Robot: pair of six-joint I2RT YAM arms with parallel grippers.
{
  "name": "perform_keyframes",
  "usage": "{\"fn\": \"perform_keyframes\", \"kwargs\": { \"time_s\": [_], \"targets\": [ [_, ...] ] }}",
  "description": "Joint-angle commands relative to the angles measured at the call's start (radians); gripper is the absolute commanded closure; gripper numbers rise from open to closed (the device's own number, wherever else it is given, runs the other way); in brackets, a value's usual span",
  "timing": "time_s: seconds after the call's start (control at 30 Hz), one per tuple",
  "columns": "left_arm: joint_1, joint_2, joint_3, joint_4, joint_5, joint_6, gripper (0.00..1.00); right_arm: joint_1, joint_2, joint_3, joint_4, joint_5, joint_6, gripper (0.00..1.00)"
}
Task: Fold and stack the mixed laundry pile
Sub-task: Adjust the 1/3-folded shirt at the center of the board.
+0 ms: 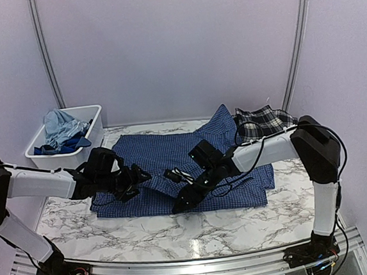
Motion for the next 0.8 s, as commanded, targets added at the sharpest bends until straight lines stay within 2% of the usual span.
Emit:
{"fn": "perform_keyframes", "kwargs": {
  "time_s": [0.0,0.1,0.23,0.37,0.43,0.5,0.63,0.77],
  "targets": [
    [-0.002,0.017,0.01,0.036,0.014,0.034,0.19,0.002,-0.059,0.003,-0.042,-0.013,-0.049,0.47],
    [-0.002,0.042,0.028,0.042,0.019,0.042,0.19,-0.012,-0.076,0.008,-0.061,-0.013,-0.058,0.47],
    [-0.002,0.034,0.024,0.052,0.002,0.044,0.18,-0.05,-0.144,0.012,0.069,-0.033,0.039,0.47],
    [0.0,0.03,0.012,0.061,-0.008,0.035,0.12,-0.088,-0.107,0.032,0.179,0.099,0.17,0.51],
    [0.001,0.036,0.015,0.071,-0.005,0.038,0.09,-0.095,-0.05,0.091,0.13,0.169,0.206,0.61],
    [0.001,0.044,0.028,0.076,-0.006,0.046,0.06,-0.095,0.004,0.142,0.099,0.218,0.221,0.66],
    [0.015,0.099,0.074,0.076,0.023,0.052,0.04,-0.096,0.088,0.225,0.064,0.286,0.232,0.72],
    [0.02,0.145,0.115,0.076,0.059,0.045,0.05,-0.069,0.167,0.318,0.031,0.237,0.204,0.73]
  ]
}}
